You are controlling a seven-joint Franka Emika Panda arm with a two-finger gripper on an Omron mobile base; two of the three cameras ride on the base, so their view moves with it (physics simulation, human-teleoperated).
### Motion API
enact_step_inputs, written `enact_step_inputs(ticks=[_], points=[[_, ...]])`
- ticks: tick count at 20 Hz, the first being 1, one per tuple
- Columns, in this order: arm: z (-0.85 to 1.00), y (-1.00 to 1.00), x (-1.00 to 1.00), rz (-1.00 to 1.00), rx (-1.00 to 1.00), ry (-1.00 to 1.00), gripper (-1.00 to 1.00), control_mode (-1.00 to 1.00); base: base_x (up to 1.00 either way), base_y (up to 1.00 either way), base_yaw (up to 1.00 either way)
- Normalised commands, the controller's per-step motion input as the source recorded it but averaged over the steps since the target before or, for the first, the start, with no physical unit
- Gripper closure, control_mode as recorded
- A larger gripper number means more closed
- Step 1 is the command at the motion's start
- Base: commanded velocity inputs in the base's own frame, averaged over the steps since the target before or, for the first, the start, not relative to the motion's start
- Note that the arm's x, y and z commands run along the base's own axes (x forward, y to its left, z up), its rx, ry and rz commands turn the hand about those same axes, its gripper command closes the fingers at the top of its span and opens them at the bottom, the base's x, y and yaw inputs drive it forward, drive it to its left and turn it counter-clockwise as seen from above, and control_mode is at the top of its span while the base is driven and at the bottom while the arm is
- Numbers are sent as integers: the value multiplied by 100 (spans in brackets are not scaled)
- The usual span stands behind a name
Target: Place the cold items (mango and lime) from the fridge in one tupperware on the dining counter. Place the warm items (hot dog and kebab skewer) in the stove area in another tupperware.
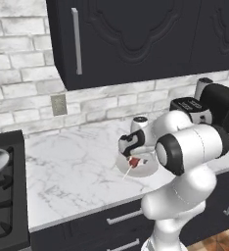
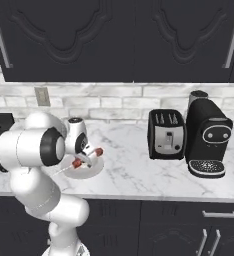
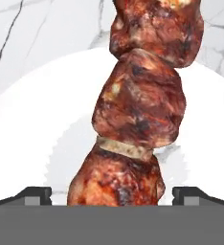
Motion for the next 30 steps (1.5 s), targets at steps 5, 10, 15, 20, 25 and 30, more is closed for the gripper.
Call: enact_step_inputs(ticks=[5,10,15,20,25,30], points=[[-26,0,9,0,0,14,100,-100,0,0,0],[-17,0,-2,0,0,10,100,-100,0,0,0],[-2,-2,-45,-14,8,-35,100,-100,0,0,0],[0,-2,-74,-22,10,-35,100,-100,0,0,0],[29,-9,-56,-25,22,-6,100,-100,0,0,0],[80,-12,-23,-13,16,0,100,-100,0,0,0]])
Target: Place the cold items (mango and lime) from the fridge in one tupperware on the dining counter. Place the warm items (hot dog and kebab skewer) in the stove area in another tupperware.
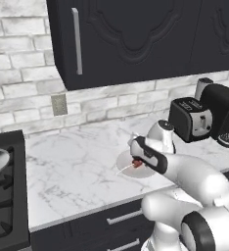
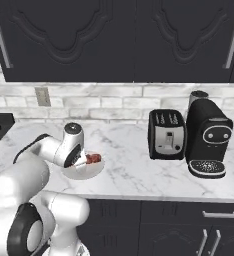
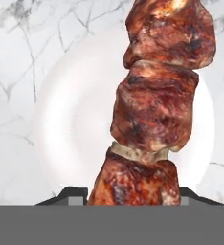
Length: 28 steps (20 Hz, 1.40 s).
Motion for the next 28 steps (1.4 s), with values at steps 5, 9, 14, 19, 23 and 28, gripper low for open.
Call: enact_step_inputs(ticks=[5,9,14,19,23,28], points=[[61,-9,-39,-25,7,0,100,-100,0,0,0],[59,-6,-46,-34,0,0,100,-100,0,0,0],[64,-3,-48,-25,0,0,100,-100,0,0,0],[55,-5,-60,-11,0,-6,100,-100,0,0,0],[68,0,-40,0,0,-3,100,-100,0,0,0],[60,0,-42,0,0,-3,100,-100,0,0,0]])
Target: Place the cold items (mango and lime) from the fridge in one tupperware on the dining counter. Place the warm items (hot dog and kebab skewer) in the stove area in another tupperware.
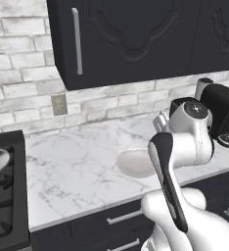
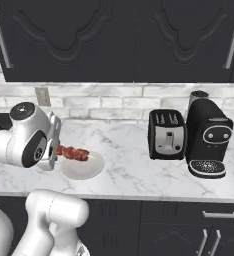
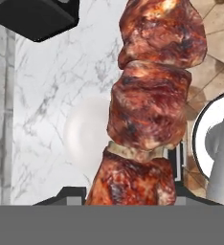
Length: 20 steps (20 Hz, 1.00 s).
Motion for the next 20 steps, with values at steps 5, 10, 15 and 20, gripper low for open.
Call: enact_step_inputs(ticks=[5,10,15,20], points=[[25,-11,-69,0,0,-26,100,-100,0,0,0],[9,-2,-40,0,0,-17,100,100,-24,0,0],[0,0,0,0,0,0,100,100,-52,24,-2],[0,0,0,0,0,0,100,100,-59,44,-63]])
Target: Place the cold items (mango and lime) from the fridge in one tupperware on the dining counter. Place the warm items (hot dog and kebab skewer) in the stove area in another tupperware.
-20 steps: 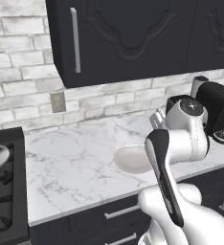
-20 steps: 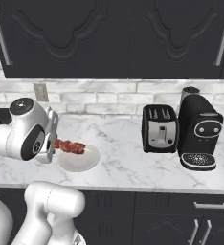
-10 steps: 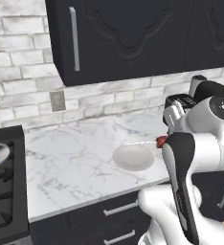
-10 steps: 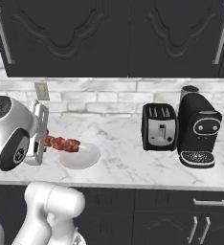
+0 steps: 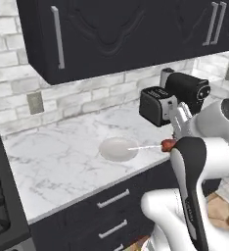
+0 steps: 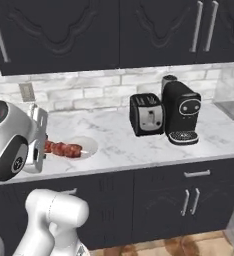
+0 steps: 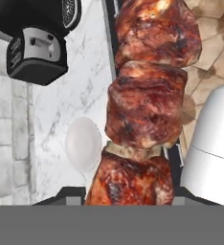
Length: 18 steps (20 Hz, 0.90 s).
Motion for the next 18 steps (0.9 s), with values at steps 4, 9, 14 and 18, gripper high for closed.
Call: enact_step_inputs(ticks=[4,9,14,18], points=[[0,0,0,0,0,0,100,100,-67,46,-100],[0,0,0,0,0,0,100,100,-85,21,-87],[0,0,0,0,0,0,100,100,-100,0,-82],[0,0,0,0,0,0,100,100,-100,0,-71]])
